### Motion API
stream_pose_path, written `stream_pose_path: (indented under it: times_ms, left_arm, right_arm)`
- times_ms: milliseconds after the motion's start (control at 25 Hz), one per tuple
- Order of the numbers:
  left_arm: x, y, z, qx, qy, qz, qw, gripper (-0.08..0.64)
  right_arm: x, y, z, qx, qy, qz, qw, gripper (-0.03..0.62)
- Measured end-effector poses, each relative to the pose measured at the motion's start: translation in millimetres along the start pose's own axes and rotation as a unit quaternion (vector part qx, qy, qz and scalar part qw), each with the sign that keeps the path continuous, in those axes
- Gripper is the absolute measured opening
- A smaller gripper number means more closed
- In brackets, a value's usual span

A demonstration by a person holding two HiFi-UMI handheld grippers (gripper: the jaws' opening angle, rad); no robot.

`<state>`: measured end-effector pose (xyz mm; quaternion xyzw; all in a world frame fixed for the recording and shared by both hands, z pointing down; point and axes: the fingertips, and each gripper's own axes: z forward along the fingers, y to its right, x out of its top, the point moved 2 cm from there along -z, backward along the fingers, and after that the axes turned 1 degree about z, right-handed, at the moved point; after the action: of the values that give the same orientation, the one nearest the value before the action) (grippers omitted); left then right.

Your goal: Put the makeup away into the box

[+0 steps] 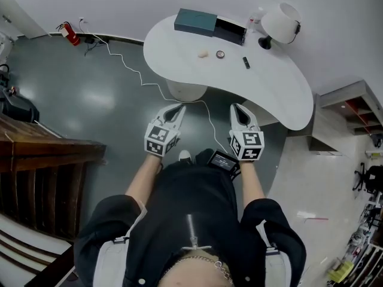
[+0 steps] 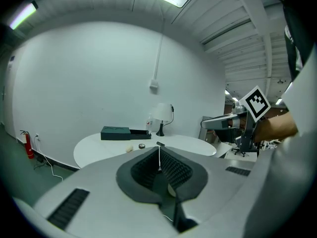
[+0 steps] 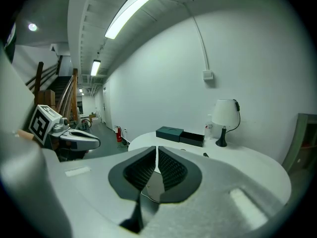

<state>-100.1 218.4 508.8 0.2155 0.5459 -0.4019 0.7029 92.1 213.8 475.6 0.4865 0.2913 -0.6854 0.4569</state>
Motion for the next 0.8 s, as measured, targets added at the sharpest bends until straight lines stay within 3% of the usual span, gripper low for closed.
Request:
stream_pose_path:
  times_ms: [360, 800]
  left_arm:
    - [9.1, -25.0, 38.3, -0.017, -0.006, -0.003, 0.9998, 0.014]
    - [28.2, -74.5, 108.9, -0.018, -0.030, 0.003, 0.9994, 0.014]
  right_arm:
    - [12.2, 16.8, 44.5, -0.010, -0.006, 0.000, 1.000, 0.008]
    - [27.9, 57.1, 136.8, -0.002, -0.026, -0.036, 0.999, 0.009]
